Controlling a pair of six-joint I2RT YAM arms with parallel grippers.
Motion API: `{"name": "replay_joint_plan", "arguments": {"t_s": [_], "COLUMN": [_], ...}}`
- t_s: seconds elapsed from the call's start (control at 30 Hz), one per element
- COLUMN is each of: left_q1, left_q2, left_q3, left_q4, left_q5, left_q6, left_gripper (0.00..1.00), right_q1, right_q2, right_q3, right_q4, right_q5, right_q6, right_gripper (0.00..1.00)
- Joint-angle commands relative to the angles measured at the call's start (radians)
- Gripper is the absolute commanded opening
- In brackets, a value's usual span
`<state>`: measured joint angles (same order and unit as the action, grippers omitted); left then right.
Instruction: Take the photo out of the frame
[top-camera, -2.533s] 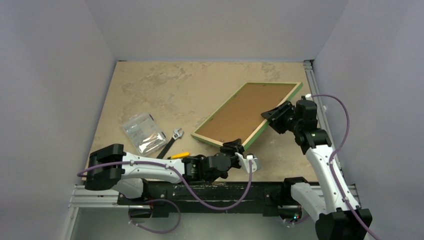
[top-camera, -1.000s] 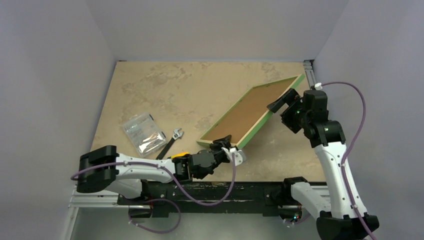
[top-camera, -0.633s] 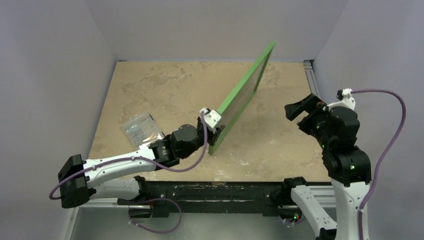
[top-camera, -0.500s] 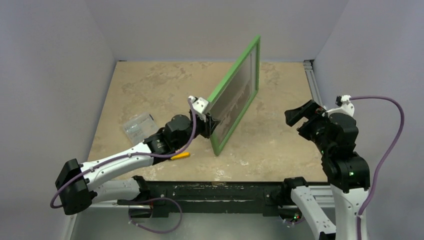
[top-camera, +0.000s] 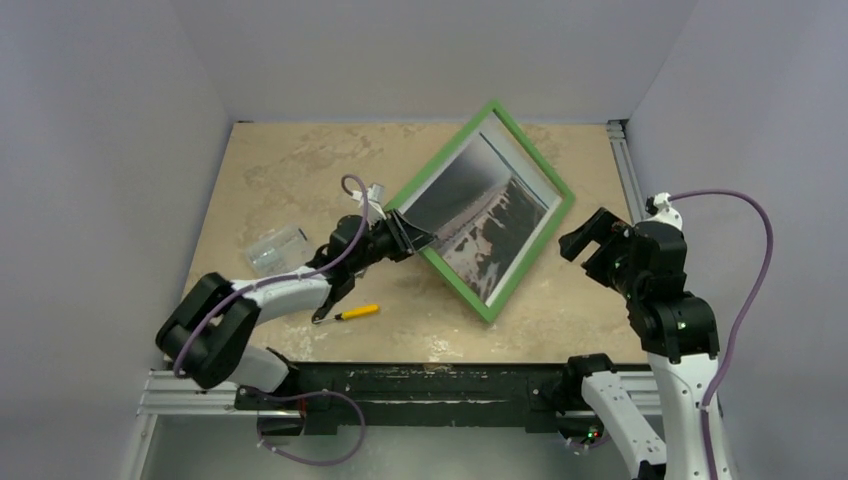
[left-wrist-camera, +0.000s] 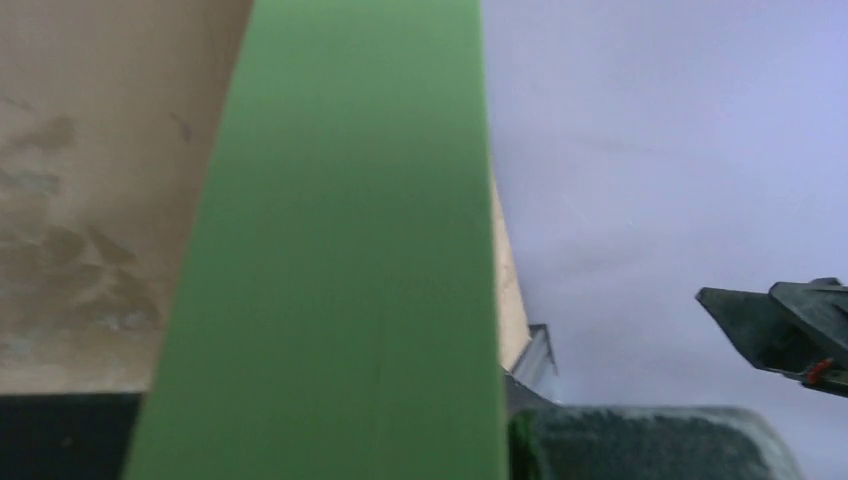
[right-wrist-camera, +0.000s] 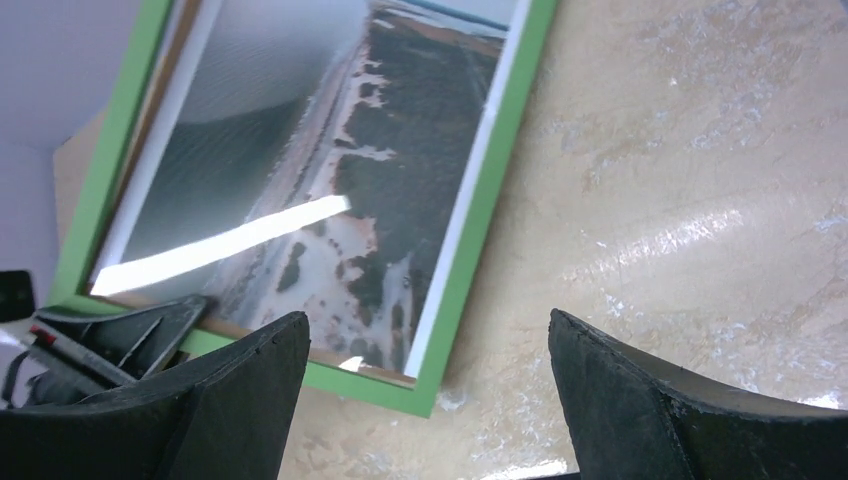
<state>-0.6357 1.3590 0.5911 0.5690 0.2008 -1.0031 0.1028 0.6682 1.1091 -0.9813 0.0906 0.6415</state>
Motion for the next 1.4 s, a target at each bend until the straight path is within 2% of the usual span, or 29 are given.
{"name": "replay_joint_plan", "arguments": {"t_s": [0.0, 0.13, 0.3, 0.4, 0.53, 0.83, 0.93, 1.03, 1.13, 1.23, 1.37], "left_q1": [-0.025, -0.048, -0.165, -0.196, -0.227, -0.213, -0.191, -0.162, -0.134, -0.128, -0.139], "left_q2": [0.173, 0.313, 0.465, 0.558, 0.595, 0.557, 0.532, 0.482, 0.421, 0.376, 0.342], "left_q3": [-0.023, -0.056, -0.002, 0.009, 0.046, 0.113, 0.130, 0.128, 0.119, 0.138, 0.159], "left_q4": [0.318, 0.463, 0.520, 0.599, 0.504, 0.243, 0.110, -0.020, -0.143, -0.283, -0.392], "left_q5": [0.300, 0.283, 0.225, 0.201, 0.174, 0.159, 0.157, 0.143, 0.117, 0.078, 0.022], "left_q6": [-0.269, -0.348, -0.423, -0.479, -0.487, -0.354, -0.312, -0.234, -0.167, -0.102, -0.088], "left_gripper": [0.00, 0.00, 0.00, 0.00, 0.00, 0.00, 0.27, 0.39, 0.44, 0.45, 0.50], "right_q1": [-0.003, -0.004, -0.003, -0.003, -0.003, -0.003, -0.003, -0.003, -0.004, -0.003, -0.003], "right_q2": [-0.006, -0.012, -0.011, -0.008, -0.025, -0.040, -0.041, -0.050, -0.062, -0.070, -0.074], "right_q3": [-0.019, -0.035, -0.051, -0.047, -0.058, -0.086, -0.081, -0.077, -0.081, -0.087, -0.095], "right_q4": [0.028, 0.039, 0.044, 0.024, 0.027, 0.041, 0.031, 0.022, 0.026, 0.030, 0.037], "right_q5": [-0.002, 0.002, 0.016, 0.027, 0.022, 0.018, 0.017, 0.017, 0.005, 0.003, 0.008], "right_q6": [-0.022, -0.023, -0.023, -0.025, -0.028, -0.028, -0.028, -0.029, -0.028, -0.028, -0.027], "right_gripper": [0.88, 0.88, 0.88, 0.88, 0.89, 0.89, 0.88, 0.89, 0.89, 0.89, 0.89]}}
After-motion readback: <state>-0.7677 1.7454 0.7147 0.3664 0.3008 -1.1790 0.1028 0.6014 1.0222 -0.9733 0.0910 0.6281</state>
